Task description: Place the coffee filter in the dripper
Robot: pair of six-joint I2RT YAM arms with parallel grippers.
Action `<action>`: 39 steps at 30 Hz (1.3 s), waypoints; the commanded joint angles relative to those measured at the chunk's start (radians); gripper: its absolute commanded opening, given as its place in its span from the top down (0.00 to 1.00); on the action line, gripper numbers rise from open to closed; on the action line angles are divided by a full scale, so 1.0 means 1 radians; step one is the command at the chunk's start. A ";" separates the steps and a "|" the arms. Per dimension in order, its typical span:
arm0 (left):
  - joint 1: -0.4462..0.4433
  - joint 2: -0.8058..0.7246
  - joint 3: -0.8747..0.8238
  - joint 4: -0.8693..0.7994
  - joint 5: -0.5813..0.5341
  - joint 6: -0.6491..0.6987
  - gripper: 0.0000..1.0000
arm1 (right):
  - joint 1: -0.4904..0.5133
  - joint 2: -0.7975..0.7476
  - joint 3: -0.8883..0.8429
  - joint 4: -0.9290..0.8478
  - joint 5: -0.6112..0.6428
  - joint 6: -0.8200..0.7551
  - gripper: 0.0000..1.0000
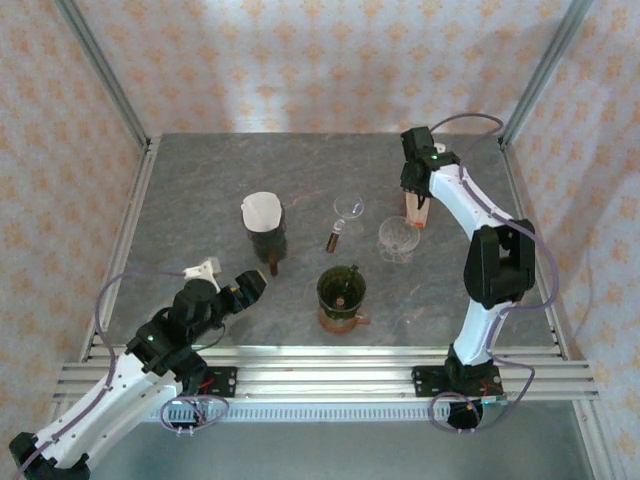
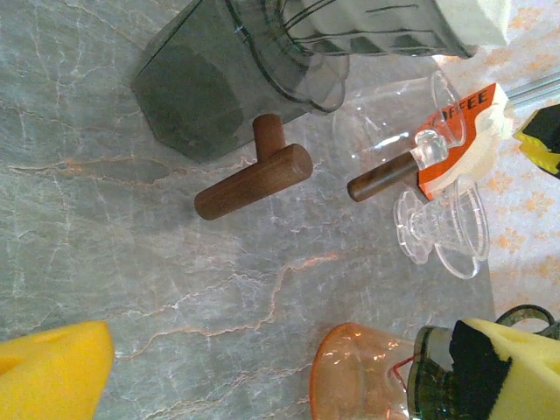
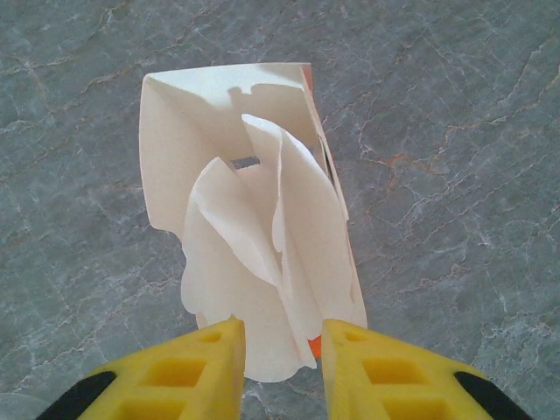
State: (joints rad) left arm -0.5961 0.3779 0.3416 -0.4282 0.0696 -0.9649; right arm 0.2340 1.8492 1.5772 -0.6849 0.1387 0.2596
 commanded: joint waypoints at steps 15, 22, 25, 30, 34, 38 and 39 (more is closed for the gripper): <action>0.003 0.056 0.023 0.062 -0.024 0.035 0.00 | 0.001 0.104 0.154 -0.091 0.052 -0.289 0.76; 0.011 0.077 0.018 0.083 -0.013 0.029 0.00 | 0.008 0.126 0.160 -0.086 0.059 -0.316 0.75; 0.015 0.086 0.017 0.088 -0.009 0.028 0.00 | 0.013 0.127 0.153 -0.073 0.070 -0.324 0.75; 0.021 0.096 0.015 0.097 -0.001 0.026 0.00 | 0.019 0.137 0.163 -0.068 0.089 -0.327 0.75; 0.024 0.098 0.010 0.103 0.002 0.023 0.00 | 0.019 0.139 0.162 -0.059 0.082 -0.317 0.75; 0.030 0.101 0.007 0.107 0.007 0.022 0.00 | 0.020 0.156 0.176 -0.068 0.072 -0.327 0.76; 0.031 0.103 0.007 0.108 0.009 0.021 0.00 | 0.023 0.157 0.178 -0.067 0.075 -0.331 0.76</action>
State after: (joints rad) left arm -0.5797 0.4740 0.3431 -0.3557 0.0723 -0.9482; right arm 0.2481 1.9877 1.7176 -0.7433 0.1848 -0.0547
